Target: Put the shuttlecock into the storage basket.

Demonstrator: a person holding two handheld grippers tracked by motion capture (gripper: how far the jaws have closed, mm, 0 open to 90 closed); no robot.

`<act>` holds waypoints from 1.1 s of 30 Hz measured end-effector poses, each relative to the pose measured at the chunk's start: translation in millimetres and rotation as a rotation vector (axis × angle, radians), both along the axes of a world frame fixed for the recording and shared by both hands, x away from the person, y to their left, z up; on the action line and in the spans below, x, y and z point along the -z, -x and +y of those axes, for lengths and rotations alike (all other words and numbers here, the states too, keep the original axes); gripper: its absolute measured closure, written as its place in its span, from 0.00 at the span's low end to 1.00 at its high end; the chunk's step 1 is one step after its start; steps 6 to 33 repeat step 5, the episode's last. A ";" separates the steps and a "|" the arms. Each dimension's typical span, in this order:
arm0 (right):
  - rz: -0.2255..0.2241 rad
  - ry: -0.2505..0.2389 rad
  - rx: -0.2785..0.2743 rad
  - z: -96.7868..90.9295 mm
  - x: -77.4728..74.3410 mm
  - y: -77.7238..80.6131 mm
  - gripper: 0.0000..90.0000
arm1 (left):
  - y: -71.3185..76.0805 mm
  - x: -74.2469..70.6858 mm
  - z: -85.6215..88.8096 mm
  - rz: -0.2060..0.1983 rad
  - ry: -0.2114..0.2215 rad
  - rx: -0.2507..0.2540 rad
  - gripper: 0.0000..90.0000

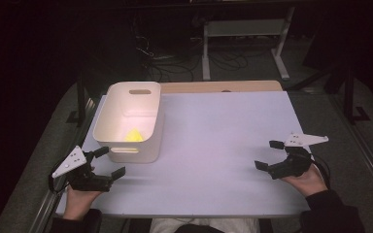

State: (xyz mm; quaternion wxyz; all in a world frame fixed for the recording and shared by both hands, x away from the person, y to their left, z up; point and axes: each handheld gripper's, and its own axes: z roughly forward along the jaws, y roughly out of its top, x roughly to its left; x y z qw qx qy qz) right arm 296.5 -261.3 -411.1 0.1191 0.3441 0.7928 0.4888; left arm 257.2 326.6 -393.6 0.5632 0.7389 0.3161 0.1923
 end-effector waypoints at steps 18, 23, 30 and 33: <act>-0.002 0.008 0.009 -4.3 4.9 5.0 0.00 | -0.9 0.0 -0.2 0.002 -0.005 0.004 0.00; -0.002 0.008 0.009 -4.3 4.9 5.0 0.00 | -0.9 0.0 -0.2 0.002 -0.005 0.004 0.00; -0.002 0.008 0.009 -4.3 4.9 5.0 0.00 | -0.9 0.0 -0.2 0.002 -0.005 0.004 0.00; -0.002 0.008 0.009 -4.3 4.9 5.0 0.00 | -0.9 0.0 -0.2 0.002 -0.005 0.004 0.00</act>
